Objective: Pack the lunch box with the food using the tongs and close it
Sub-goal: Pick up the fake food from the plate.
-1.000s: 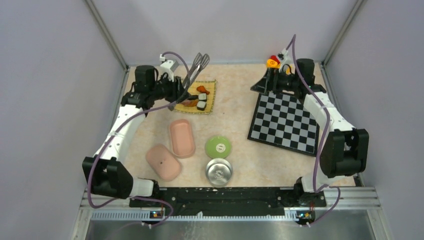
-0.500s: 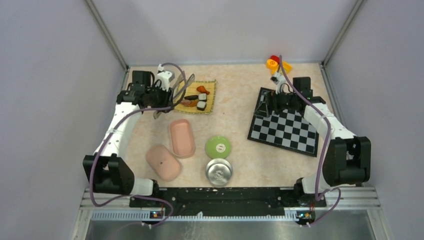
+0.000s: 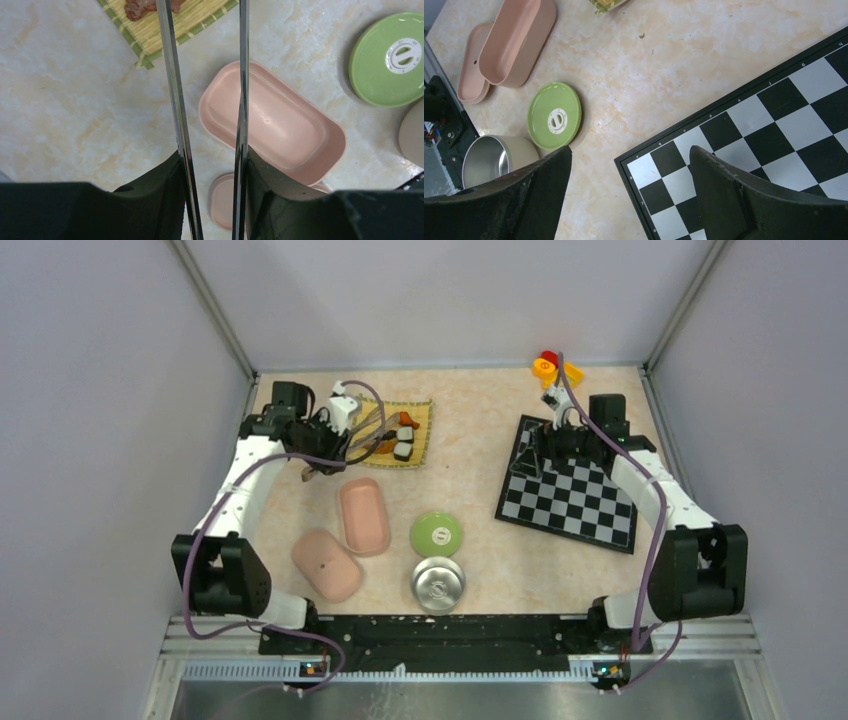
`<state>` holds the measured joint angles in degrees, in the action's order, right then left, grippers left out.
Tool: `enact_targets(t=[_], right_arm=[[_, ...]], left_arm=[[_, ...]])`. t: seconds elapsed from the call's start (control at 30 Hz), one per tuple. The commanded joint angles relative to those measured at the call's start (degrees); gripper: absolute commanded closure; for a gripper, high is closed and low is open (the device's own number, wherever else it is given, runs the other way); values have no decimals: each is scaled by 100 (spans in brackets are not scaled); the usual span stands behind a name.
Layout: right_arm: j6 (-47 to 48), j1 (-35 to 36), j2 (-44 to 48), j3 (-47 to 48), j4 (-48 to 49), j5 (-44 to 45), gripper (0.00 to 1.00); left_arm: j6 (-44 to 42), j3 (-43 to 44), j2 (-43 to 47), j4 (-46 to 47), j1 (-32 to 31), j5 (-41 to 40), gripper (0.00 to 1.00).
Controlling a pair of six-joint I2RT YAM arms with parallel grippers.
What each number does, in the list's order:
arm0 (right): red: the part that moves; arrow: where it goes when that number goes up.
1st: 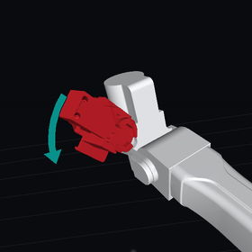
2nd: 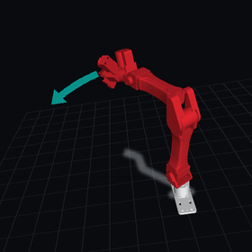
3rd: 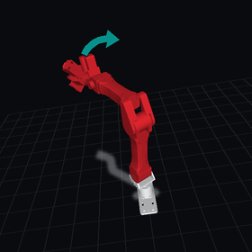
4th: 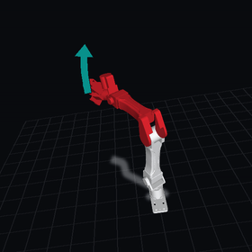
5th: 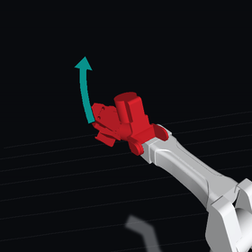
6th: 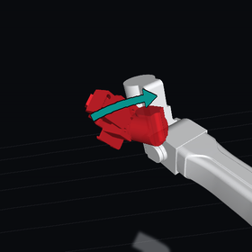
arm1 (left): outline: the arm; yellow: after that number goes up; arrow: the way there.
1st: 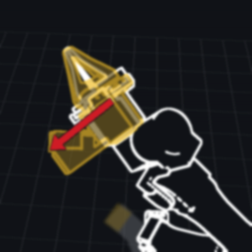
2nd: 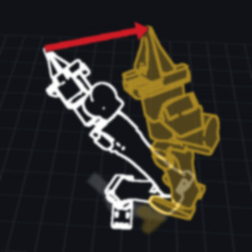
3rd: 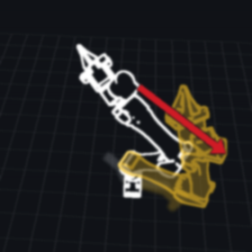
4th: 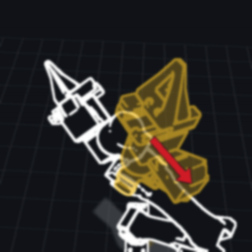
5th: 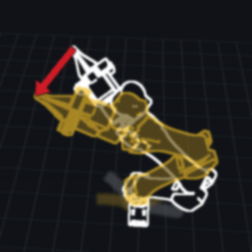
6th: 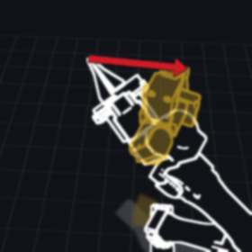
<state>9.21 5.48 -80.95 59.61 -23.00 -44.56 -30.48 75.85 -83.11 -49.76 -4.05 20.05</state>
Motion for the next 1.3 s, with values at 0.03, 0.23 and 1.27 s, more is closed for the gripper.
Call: enact_targets(t=[0.03,0.23,1.27], right_arm=[[199,8,226,-21,71,-71,14],[230,7,185,-12,7,-88,14],[256,7,238,-11,-38,-26,15]], left_arm=[[-76,10,-119,-361,-7,437,55],[171,-288,-74,-218,-118,324,55],[1048,-410,-770,215,-832,-679,53]])
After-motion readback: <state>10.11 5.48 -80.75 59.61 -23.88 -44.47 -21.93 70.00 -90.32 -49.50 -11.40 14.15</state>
